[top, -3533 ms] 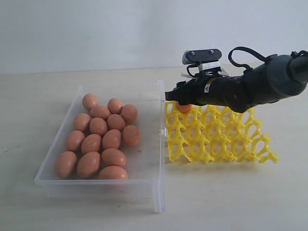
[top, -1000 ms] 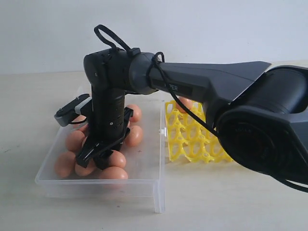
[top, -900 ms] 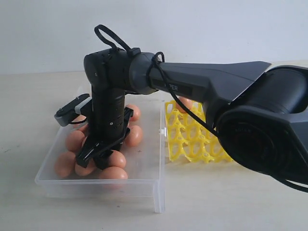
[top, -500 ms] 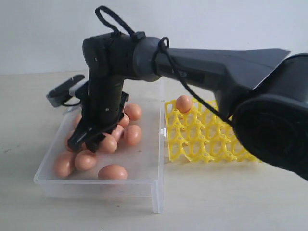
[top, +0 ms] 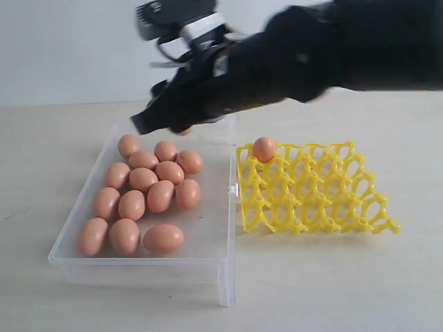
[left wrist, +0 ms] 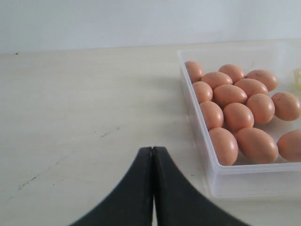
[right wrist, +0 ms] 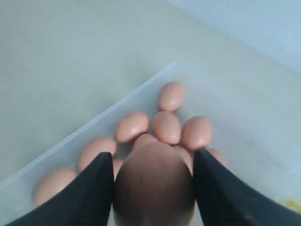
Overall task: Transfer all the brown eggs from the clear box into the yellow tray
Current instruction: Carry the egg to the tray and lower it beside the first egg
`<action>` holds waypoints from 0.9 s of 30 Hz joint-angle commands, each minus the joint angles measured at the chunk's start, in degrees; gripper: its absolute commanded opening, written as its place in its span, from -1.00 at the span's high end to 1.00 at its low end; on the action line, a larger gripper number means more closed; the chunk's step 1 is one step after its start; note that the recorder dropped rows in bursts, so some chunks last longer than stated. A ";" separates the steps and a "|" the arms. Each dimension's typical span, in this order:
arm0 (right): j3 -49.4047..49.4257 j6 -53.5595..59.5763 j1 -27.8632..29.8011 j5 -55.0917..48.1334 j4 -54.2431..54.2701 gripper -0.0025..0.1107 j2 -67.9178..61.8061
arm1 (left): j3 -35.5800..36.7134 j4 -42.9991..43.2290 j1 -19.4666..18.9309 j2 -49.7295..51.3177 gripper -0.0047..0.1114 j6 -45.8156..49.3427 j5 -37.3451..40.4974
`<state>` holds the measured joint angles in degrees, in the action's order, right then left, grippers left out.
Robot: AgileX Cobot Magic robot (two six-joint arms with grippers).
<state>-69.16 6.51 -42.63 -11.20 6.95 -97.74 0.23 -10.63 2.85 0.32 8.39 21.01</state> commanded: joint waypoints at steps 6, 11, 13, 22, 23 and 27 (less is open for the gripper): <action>23.63 -12.62 18.62 30.56 -4.34 0.96 9.21 | -0.23 -0.06 -0.06 -0.32 0.92 -0.05 -0.56; 19.88 -24.87 24.77 32.18 -12.46 0.96 -0.62 | -0.23 -0.06 -0.06 -0.32 0.92 -0.05 -0.56; 17.37 -25.91 24.78 27.81 -13.45 0.96 -3.68 | -0.23 -0.06 -0.06 -0.32 0.92 -0.05 -0.56; 5.25 -26.06 24.77 21.60 -14.03 0.96 -14.13 | -0.23 -0.06 -0.06 -0.32 0.92 -0.05 -0.56; 4.90 -26.06 24.77 21.60 -14.03 0.96 -14.68 | -0.23 -0.06 -0.06 -0.32 0.92 -0.05 -0.56; 4.72 -27.16 25.48 22.25 -14.47 0.96 -17.77 | -0.23 -0.06 -0.06 -0.32 0.92 -0.05 -0.56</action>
<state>-63.96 -19.72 -17.81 10.16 -6.79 -114.72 0.23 -10.63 2.85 0.32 8.39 21.01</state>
